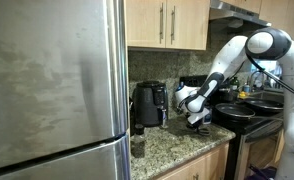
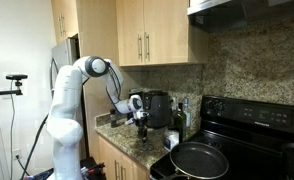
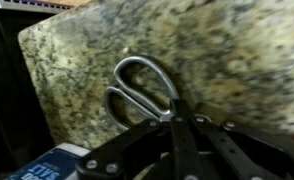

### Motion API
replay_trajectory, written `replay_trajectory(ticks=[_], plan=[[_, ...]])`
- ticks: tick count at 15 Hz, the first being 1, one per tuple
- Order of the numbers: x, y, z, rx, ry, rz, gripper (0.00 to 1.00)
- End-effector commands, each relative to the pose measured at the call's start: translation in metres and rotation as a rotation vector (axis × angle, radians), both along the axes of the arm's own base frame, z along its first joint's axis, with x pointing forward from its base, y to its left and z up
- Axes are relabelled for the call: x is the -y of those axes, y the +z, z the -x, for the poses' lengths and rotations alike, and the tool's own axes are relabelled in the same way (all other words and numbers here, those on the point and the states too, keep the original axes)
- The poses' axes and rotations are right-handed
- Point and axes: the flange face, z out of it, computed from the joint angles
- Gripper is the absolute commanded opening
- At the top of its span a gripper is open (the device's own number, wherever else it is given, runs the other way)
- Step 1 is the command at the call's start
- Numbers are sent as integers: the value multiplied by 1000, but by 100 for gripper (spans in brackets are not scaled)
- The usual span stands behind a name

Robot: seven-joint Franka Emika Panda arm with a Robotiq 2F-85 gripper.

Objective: Pick up the pair of scissors

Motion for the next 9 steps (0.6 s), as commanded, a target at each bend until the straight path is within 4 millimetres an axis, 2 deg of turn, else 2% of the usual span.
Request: replay_trajectory(ticks=[1,2,3,4,6,9], plan=[[101,10,-19,85,-104,13,0],[129,10,-26,112,-126,-11,0],[133,9,-31,127,-116,-64,26],[137,9,-33,144,-86,-137,27],[119,9,-33,151,-27,-229,39],[72,11,-26,163,70,-357,62]])
